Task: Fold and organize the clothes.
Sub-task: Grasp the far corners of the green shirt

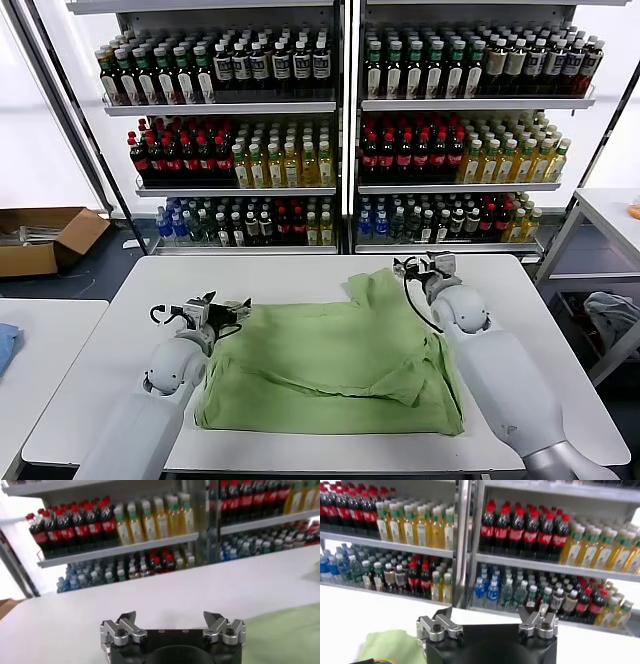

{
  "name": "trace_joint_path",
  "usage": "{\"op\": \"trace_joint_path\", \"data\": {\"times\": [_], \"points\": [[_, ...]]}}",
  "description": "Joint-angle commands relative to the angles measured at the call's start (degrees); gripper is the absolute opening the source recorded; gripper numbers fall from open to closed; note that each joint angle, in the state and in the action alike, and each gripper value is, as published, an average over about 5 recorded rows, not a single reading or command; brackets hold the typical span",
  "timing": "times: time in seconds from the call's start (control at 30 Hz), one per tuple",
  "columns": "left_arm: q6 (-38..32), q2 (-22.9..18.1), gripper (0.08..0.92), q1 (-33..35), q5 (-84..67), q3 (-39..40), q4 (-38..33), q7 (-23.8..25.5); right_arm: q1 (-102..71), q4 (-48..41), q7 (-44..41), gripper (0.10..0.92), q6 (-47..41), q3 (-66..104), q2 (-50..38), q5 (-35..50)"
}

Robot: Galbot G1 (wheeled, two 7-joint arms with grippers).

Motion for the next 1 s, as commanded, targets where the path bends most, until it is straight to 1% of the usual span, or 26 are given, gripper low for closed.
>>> {"op": "trace_joint_path", "data": {"times": [0.03, 0.17, 0.47, 0.57, 0.63, 0.7, 1.0], "points": [[0.60, -0.34, 0.823, -3.58, 0.24, 1.36, 6.56, -0.06, 3.49, -8.48, -0.33, 0.823, 0.11, -1.71, 4.18, -1.82], [0.61, -1.14, 0.823, -2.97, 0.30, 0.91, 6.40, -0.26, 3.33, -9.53, -0.30, 0.823, 0.27, -0.94, 4.91, -2.05], [0.64, -1.35, 0.823, -1.26, 0.38, 0.12, 5.71, -0.21, 1.32, -9.23, -0.21, 0.823, 0.27, 0.50, 5.72, -2.82], [0.61, -1.57, 0.821, -0.55, 0.45, -0.12, 5.44, -0.16, 0.24, -8.42, -0.18, 0.807, 0.18, 0.95, 5.76, -2.99], [0.59, -1.76, 0.810, -0.02, 0.54, -0.22, 5.26, -0.06, -0.60, -7.71, -0.16, 0.767, 0.09, 1.29, 5.71, -3.06], [0.58, -1.91, 0.775, 0.49, 0.67, -0.25, 5.06, 0.08, -1.61, -7.07, -0.12, 0.707, 0.06, 1.75, 5.69, -3.16], [0.43, -2.45, 0.519, 2.08, 0.66, -0.37, 4.35, 0.52, -6.19, -3.91, -0.19, 0.447, 0.18, 3.45, 5.48, -3.33]]}}
